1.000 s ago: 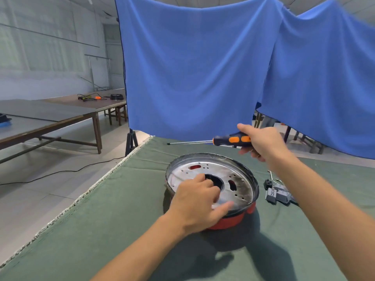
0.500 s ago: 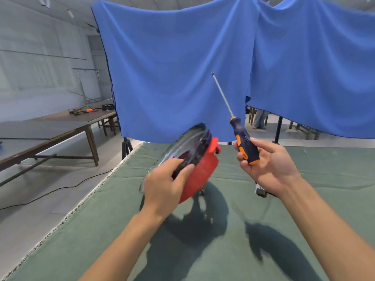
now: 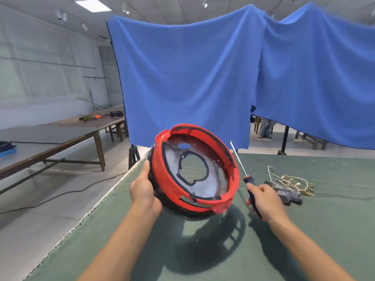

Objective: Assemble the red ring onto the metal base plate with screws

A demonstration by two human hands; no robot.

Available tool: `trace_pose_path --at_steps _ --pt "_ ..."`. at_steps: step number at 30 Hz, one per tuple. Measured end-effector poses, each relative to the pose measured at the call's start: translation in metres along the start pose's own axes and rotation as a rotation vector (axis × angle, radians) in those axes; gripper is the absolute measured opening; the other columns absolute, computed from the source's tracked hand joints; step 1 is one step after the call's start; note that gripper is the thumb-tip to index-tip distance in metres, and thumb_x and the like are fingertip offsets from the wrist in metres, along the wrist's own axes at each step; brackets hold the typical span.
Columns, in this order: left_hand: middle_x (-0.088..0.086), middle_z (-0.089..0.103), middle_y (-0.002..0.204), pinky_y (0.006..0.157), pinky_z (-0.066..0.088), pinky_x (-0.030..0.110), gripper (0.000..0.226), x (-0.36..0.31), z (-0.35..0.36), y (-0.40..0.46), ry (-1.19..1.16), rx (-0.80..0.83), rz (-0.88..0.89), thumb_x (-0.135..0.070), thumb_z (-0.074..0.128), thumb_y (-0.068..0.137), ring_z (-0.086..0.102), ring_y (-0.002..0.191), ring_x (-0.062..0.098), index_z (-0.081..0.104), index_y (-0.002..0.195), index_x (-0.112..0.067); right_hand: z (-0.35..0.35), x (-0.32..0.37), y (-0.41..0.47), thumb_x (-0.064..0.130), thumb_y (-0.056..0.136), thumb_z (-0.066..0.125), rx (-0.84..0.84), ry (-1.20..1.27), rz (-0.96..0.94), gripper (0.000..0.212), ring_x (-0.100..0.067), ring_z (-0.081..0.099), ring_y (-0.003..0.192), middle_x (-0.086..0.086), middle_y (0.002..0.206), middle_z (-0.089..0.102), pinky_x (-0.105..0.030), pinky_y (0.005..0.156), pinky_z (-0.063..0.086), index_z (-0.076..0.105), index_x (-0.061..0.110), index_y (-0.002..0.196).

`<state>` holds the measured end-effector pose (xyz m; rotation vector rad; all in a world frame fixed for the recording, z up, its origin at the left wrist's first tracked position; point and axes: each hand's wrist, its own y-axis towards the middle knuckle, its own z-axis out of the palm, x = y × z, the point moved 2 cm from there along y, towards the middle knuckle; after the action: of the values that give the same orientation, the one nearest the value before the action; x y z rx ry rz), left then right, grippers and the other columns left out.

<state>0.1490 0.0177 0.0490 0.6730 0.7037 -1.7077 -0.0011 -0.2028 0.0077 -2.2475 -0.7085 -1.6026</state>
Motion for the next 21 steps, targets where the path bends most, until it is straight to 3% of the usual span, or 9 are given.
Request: trace_pose_path --at_steps 3,6,9,11,12,14,16,18,21 --pt "0.015 0.061 0.127 0.102 0.045 0.048 0.041 0.022 -0.009 0.008 0.03 -0.015 -0.152 -0.029 0.054 0.096 0.06 0.112 0.03 0.06 0.125 -0.001 0.005 -0.02 0.002 0.045 0.093 0.048 -0.06 -0.272 0.037 0.039 -0.032 0.061 0.082 -0.013 0.085 0.069 -0.039 0.076 0.045 0.054 0.009 0.081" --pt "0.015 0.061 0.124 0.104 0.043 0.05 0.039 0.038 -0.019 0.017 0.019 -0.029 -0.276 -0.027 0.055 0.095 0.058 0.116 0.03 0.06 0.125 -0.001 0.011 -0.027 0.004 0.049 0.094 0.041 -0.06 -0.432 0.094 0.043 -0.036 0.055 0.106 -0.02 0.111 0.062 -0.039 0.082 0.04 0.054 0.008 0.098" --pt "0.013 0.06 0.091 0.085 0.054 0.045 0.009 0.049 -0.029 0.023 0.111 -0.094 -0.32 -0.015 0.058 0.09 0.059 0.083 0.026 0.063 0.093 -0.008 0.017 -0.025 0.008 0.043 0.094 0.042 -0.087 -0.541 0.086 0.042 -0.036 0.047 0.117 -0.021 0.122 0.058 -0.039 0.083 0.038 0.051 0.005 0.111" --pt "0.008 0.052 0.069 0.064 0.048 0.036 0.021 0.053 -0.035 0.028 0.228 -0.159 -0.278 -0.012 0.055 0.088 0.048 0.061 0.022 0.055 0.068 -0.01 0.021 -0.025 0.011 0.039 0.094 0.043 -0.086 -0.536 0.074 0.038 -0.035 0.049 0.116 -0.019 0.121 0.058 -0.039 0.086 0.04 0.052 0.005 0.11" --pt "0.008 0.051 0.066 0.062 0.044 0.033 0.025 0.053 -0.038 0.031 0.317 -0.189 -0.225 -0.014 0.054 0.088 0.046 0.06 0.021 0.051 0.063 -0.011 0.022 -0.025 0.012 0.038 0.094 0.043 -0.078 -0.529 0.07 0.036 -0.035 0.051 0.113 -0.018 0.12 0.058 -0.039 0.088 0.042 0.053 0.007 0.108" --pt "0.011 0.053 0.074 0.068 0.041 0.033 0.027 0.052 -0.038 0.035 0.526 -0.192 -0.098 -0.025 0.046 0.091 0.048 0.069 0.024 0.05 0.068 -0.013 0.024 -0.024 0.014 0.038 0.093 0.044 -0.061 -0.52 0.062 0.028 -0.034 0.057 0.105 -0.013 0.118 0.057 -0.039 0.089 0.045 0.051 0.013 0.104" --pt "0.015 0.063 0.097 0.087 0.046 0.039 0.04 0.051 -0.037 0.036 0.707 -0.144 -0.03 -0.039 0.034 0.096 0.058 0.092 0.031 0.058 0.083 -0.01 0.023 -0.023 0.015 0.04 0.092 0.046 -0.052 -0.491 0.045 0.02 -0.033 0.059 0.101 -0.009 0.117 0.055 -0.039 0.088 0.046 0.047 0.021 0.099" --pt "0.016 0.061 0.121 0.104 0.037 0.045 0.06 0.046 -0.036 0.039 0.956 -0.13 0.042 -0.05 0.022 0.098 0.052 0.116 0.034 0.063 0.111 -0.008 0.022 -0.024 0.017 0.041 0.091 0.046 -0.046 -0.469 0.016 0.018 -0.034 0.061 0.096 -0.007 0.111 0.056 -0.04 0.087 0.048 0.048 0.023 0.093" --pt "0.017 0.053 0.132 0.108 0.024 0.045 0.069 0.035 -0.03 0.04 1.203 -0.094 0.187 -0.058 0.016 0.095 0.038 0.129 0.035 0.056 0.124 -0.011 0.02 -0.028 0.017 0.041 0.092 0.045 -0.049 -0.45 -0.043 0.02 -0.034 0.061 0.091 -0.005 0.103 0.056 -0.042 0.083 0.05 0.052 0.024 0.089"
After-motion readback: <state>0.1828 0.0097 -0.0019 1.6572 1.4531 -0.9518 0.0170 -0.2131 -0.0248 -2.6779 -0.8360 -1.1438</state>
